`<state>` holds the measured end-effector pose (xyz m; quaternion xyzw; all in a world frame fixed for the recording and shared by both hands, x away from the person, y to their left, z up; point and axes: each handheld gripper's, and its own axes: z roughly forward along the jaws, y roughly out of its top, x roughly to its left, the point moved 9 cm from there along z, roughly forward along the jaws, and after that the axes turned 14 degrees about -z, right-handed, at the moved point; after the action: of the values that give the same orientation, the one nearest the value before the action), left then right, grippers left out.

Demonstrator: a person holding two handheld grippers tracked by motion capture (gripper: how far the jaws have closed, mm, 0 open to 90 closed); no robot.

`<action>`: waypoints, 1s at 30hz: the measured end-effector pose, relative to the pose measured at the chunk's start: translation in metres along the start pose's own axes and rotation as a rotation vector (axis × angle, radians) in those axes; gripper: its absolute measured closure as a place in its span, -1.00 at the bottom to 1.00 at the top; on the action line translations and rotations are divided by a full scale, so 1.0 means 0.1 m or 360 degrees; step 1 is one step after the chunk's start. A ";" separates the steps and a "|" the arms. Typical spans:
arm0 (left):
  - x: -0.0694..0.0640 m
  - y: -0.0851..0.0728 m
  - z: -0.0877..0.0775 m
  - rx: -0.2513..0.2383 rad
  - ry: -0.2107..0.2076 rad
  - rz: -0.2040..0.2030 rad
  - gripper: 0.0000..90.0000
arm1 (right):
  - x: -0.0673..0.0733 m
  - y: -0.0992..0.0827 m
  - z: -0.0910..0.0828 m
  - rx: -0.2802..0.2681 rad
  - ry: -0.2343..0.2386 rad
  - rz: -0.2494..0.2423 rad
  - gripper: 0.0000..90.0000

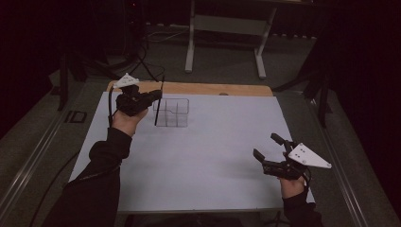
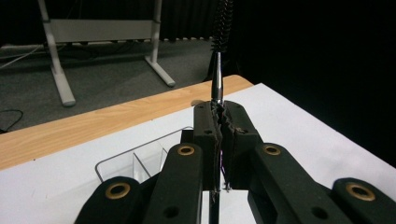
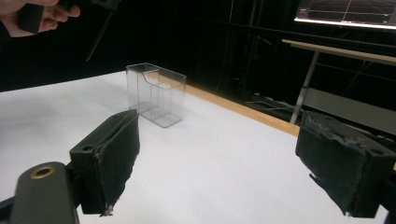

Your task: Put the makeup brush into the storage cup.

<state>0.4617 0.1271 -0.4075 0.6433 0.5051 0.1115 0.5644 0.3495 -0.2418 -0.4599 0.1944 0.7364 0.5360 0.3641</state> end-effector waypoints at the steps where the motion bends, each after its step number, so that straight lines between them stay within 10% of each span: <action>1: 0.01 0.02 0.01 -0.0007 0.0014 0.0009 0.91 | 0.00 0.00 0.00 0.0003 0.0001 -0.0001 -0.70; 30: 0.13 0.43 0.18 -0.0232 -0.0012 0.0042 0.91 | 0.02 -0.03 0.00 0.0022 0.0019 0.0010 -0.70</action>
<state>0.5031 0.1321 -0.3829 0.6076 0.4850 0.1528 0.6102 0.3486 -0.2411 -0.4634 0.1960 0.7416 0.5332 0.3567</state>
